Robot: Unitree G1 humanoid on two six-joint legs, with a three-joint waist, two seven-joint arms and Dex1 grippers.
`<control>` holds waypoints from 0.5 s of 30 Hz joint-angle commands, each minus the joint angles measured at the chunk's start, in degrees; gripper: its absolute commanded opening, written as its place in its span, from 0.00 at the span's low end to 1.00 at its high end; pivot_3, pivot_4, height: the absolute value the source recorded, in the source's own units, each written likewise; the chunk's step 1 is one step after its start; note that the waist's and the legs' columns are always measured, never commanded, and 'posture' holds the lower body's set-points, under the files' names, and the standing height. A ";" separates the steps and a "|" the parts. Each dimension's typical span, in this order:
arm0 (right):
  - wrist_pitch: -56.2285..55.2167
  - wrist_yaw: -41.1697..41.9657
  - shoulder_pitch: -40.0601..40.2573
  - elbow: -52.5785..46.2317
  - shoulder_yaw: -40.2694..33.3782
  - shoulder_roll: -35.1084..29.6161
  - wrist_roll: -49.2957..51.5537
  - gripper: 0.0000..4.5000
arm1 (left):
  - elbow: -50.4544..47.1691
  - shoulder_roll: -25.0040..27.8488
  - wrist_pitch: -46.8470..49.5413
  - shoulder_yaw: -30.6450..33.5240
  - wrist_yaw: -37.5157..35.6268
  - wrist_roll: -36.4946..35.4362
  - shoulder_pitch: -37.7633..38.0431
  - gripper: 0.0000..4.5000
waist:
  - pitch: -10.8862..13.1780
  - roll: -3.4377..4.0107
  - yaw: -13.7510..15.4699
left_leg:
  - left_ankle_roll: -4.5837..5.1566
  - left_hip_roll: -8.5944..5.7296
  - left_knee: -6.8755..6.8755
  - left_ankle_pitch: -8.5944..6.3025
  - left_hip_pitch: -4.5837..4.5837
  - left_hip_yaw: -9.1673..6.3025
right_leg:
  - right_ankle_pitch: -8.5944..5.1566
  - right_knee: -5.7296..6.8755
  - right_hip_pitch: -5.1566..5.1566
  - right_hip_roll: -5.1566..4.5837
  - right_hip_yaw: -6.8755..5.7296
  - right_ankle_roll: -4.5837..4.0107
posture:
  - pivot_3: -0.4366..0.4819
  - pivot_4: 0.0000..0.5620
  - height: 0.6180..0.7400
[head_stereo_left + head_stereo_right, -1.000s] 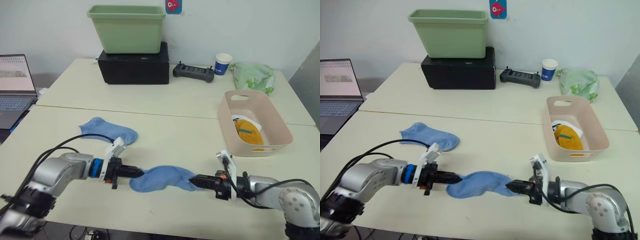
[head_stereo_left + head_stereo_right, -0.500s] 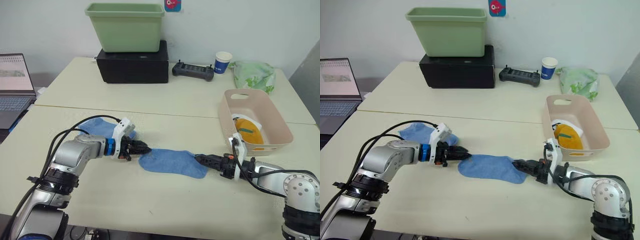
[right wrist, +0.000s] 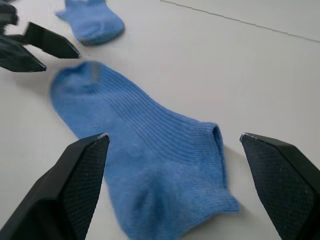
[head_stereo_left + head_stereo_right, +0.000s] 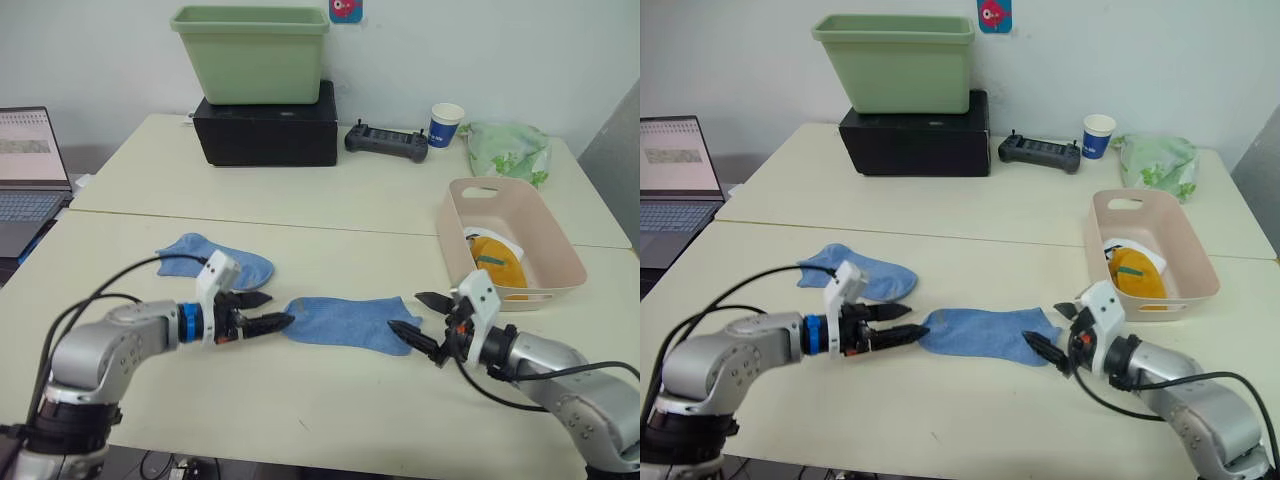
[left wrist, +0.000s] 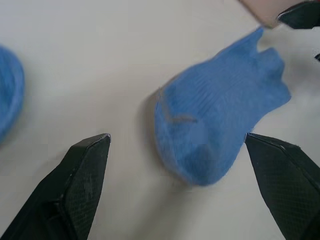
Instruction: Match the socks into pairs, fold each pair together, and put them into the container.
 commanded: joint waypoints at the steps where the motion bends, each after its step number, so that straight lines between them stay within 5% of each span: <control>1: -4.11 -2.49 -0.38 1.90 1.35 2.06 -5.27 1.00 | -0.76 -1.41 -1.85 -2.06 3.40 3.03 -0.17 0.99 | -0.05 -0.03 0.12 | -0.02 0.00 0.00 0.01 0.02 -0.01 | 0.00 0.01 0.03 0.00 0.01 0.00 | 0.48 0.27 0.84; 6: -4.93 -4.07 -0.83 5.21 3.85 4.34 -10.14 1.00 | 0.19 -3.69 -2.04 -3.76 5.33 4.04 -0.94 0.80 | -0.16 0.03 0.15 | -0.13 -0.01 -0.03 0.07 0.03 0.00 | 0.00 0.04 0.04 -0.01 0.01 0.00 | 0.48 0.27 0.84; 15: -6.72 -0.53 -0.93 5.45 6.46 3.49 -14.31 0.30 | -0.61 -4.37 -1.54 -6.10 3.39 3.51 -1.27 0.15 | -0.17 0.03 0.13 | -0.13 0.00 -0.03 0.07 0.02 0.02 | 0.00 0.00 0.04 -0.01 -0.01 0.00 | 0.48 0.27 0.84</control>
